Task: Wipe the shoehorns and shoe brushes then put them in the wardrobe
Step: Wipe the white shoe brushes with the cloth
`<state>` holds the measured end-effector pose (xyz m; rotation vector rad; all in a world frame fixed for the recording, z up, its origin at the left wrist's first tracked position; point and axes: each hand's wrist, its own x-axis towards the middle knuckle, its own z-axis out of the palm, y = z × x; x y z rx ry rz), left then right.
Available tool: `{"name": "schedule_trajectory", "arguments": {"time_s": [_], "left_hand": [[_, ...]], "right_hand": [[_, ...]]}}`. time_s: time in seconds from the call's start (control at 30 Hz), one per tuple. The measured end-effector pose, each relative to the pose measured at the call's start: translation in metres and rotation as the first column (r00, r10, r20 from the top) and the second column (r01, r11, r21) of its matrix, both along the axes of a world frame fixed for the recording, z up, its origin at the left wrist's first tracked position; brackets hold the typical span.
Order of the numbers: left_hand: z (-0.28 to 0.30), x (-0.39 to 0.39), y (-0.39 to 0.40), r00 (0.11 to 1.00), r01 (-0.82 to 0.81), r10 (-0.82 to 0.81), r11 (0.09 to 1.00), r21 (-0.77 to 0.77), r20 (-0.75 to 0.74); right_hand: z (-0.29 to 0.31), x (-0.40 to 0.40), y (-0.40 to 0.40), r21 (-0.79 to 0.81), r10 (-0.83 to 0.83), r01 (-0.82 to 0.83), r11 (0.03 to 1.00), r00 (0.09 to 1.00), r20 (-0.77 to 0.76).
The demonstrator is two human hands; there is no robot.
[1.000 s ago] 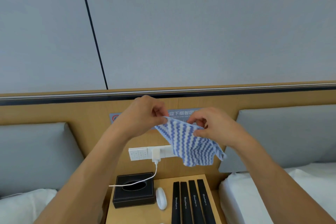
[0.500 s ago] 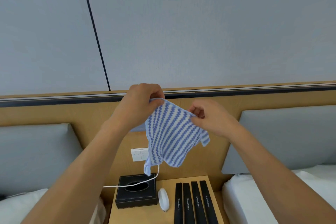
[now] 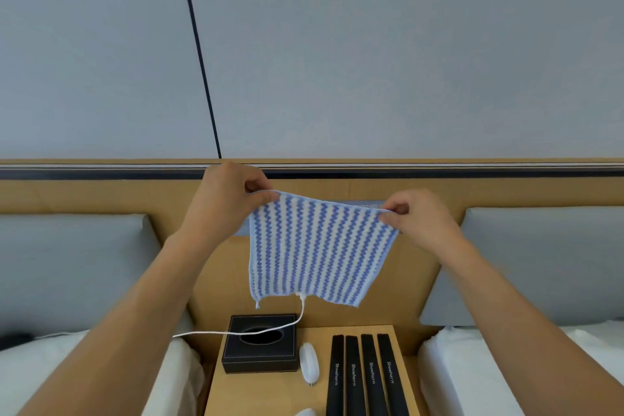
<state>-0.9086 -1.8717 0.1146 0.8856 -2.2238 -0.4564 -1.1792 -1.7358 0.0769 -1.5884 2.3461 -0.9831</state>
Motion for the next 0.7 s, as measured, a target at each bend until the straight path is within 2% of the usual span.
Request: {"name": "schedule_trajectory", "arguments": {"time_s": [0.1, 0.3, 0.37, 0.5, 0.7], "left_hand": [[-0.001, 0.005, -0.004, 0.999, -0.018, 0.018, 1.0, 0.007, -0.028], [0.01, 0.011, -0.015, 0.984, 0.15, -0.119, 0.953, 0.265, -0.129], [0.013, 0.008, -0.019, 0.984, 0.158, -0.122, 0.931, 0.329, -0.127], [0.014, -0.011, -0.022, 0.998, 0.022, 0.004, 0.916, 0.401, -0.065], [0.024, -0.053, 0.012, 0.987, 0.111, -0.045, 0.888, 0.446, -0.156]], "right_hand": [[0.003, -0.007, 0.002, -0.106, 0.006, 0.034, 0.994, 0.935, 0.354], [0.025, -0.019, 0.01, -0.129, 0.063, 0.032, 0.991, 0.743, 0.666], [0.032, -0.02, 0.006, -0.108, 0.03, 0.065, 0.992, 0.71, 0.703], [0.04, -0.005, -0.009, -0.135, 0.013, 0.118, 0.984, 0.703, 0.711], [0.042, 0.031, -0.021, -0.169, 0.11, 0.023, 0.985, 0.671, 0.733]]}}
